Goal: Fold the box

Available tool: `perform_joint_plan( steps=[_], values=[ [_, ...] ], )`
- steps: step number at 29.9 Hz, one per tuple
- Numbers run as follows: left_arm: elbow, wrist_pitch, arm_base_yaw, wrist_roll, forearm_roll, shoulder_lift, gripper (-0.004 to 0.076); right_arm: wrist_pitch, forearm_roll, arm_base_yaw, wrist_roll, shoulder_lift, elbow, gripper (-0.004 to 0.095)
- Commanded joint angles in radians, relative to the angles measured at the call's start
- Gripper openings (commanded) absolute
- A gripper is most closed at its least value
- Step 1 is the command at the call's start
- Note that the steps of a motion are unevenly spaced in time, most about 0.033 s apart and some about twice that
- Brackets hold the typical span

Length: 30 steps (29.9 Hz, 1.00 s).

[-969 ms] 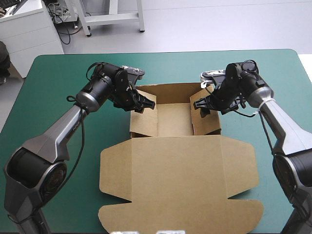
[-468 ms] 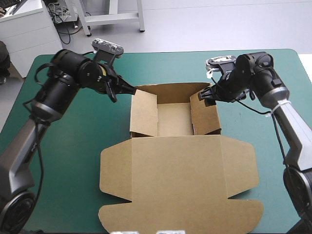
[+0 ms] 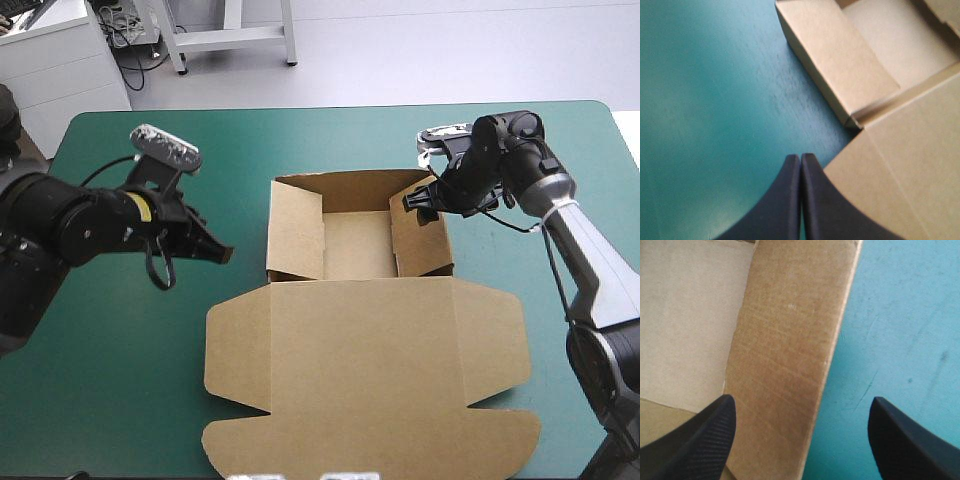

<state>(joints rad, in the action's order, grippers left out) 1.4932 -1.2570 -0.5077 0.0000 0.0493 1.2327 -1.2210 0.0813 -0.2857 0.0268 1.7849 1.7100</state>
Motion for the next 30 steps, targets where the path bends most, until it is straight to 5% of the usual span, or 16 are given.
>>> perform_joint_plan(
  steps=[1,10,18,30],
  values=[
    [-0.12,-0.038,0.001,0.0,0.032,-0.106,-0.0032,0.056,0.002,0.003,0.01,-0.004,0.03,0.0676],
    [-0.484,0.058,0.001,-0.086,0.037,-0.341,-0.0032,0.111,0.009,0.003,0.01,0.081,0.03,0.0507],
    [-0.576,0.095,0.001,-0.105,0.039,-0.471,-0.0032,0.137,0.006,0.003,0.026,0.117,0.03,-0.0028],
    [-0.576,0.095,0.001,-0.11,0.053,-0.49,-0.0032,0.137,-0.036,0.138,0.067,0.115,0.185,-0.0022]
  ],
)
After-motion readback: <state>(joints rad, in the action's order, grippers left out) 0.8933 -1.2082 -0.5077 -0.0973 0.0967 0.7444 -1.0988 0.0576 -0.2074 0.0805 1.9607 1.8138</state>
